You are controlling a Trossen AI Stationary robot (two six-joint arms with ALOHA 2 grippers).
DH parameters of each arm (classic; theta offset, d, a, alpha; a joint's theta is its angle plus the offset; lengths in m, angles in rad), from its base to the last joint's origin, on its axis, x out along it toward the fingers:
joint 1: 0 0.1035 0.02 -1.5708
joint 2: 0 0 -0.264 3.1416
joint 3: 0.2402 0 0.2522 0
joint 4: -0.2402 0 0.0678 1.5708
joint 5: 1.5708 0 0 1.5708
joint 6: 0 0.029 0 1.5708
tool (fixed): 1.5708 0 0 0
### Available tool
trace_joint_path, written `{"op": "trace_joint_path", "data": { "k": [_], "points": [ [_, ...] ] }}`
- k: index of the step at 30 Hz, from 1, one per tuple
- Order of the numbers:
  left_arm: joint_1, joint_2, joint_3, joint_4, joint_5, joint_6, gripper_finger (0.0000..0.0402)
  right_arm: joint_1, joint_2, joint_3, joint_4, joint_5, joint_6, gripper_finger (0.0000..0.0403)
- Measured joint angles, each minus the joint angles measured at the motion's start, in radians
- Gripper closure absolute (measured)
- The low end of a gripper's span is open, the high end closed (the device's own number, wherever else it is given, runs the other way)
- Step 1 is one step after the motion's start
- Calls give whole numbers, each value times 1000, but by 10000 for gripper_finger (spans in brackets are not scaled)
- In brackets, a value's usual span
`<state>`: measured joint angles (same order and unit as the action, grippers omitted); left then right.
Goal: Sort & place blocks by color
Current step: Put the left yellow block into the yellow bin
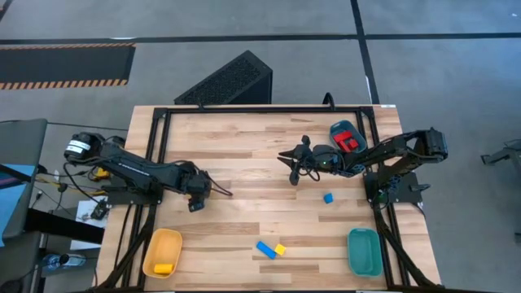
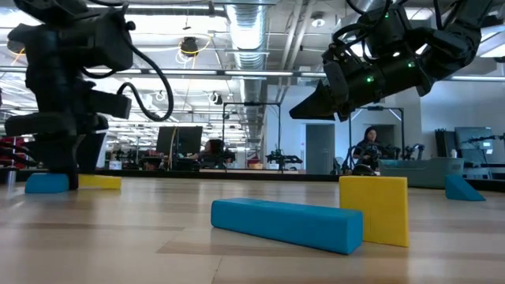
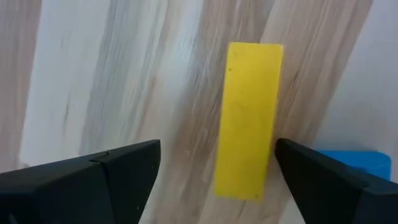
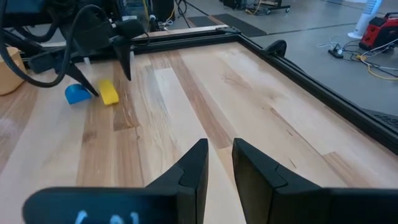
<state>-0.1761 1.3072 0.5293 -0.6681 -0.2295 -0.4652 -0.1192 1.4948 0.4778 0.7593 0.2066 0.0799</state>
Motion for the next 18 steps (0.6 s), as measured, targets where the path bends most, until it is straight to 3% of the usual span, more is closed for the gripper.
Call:
{"op": "trace_joint_path", "data": {
  "k": [5, 13, 18],
  "points": [
    [2, 1, -2, 26, 48, -60, 161, 0, 0, 0, 0, 0, 0, 305],
    [0, 1, -3, 45, 88, -199, 331, 1, 0, 0, -5, 0, 2, 305],
    [15, 2, -3, 46, 93, -306, 334, 0, 0, 0, -13, 0, 1, 305]
  ]
}}
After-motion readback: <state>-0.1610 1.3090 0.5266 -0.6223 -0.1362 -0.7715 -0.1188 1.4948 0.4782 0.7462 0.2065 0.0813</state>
